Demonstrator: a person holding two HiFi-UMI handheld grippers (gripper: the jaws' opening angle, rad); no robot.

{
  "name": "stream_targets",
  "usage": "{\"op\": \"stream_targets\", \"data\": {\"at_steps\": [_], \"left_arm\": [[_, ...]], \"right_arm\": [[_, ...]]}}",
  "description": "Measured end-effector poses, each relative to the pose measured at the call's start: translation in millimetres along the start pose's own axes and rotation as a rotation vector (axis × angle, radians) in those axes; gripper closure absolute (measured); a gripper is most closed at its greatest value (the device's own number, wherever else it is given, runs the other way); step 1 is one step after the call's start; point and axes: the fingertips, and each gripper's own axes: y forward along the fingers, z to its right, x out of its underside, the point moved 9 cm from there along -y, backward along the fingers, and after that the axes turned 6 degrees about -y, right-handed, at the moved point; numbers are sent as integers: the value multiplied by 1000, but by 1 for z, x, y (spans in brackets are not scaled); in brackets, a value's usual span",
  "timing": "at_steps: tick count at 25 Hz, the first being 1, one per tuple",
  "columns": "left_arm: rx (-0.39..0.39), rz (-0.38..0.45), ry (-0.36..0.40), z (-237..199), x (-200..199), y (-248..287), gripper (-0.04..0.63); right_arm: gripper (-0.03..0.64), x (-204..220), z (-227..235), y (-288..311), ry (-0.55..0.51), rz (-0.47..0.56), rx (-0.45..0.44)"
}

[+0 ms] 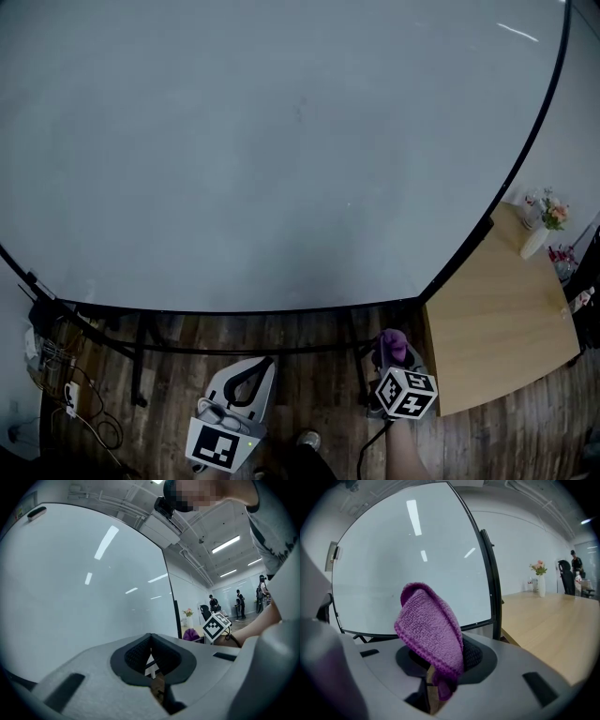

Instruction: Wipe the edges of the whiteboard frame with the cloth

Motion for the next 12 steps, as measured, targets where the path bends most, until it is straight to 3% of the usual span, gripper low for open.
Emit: {"op": "stream_targets", "data": {"at_steps": [12], "left_arm": [[-72,47,2,3,-20,-90,578]], "right_arm": [[500,-8,-75,-81,-71,74,-105]]}}
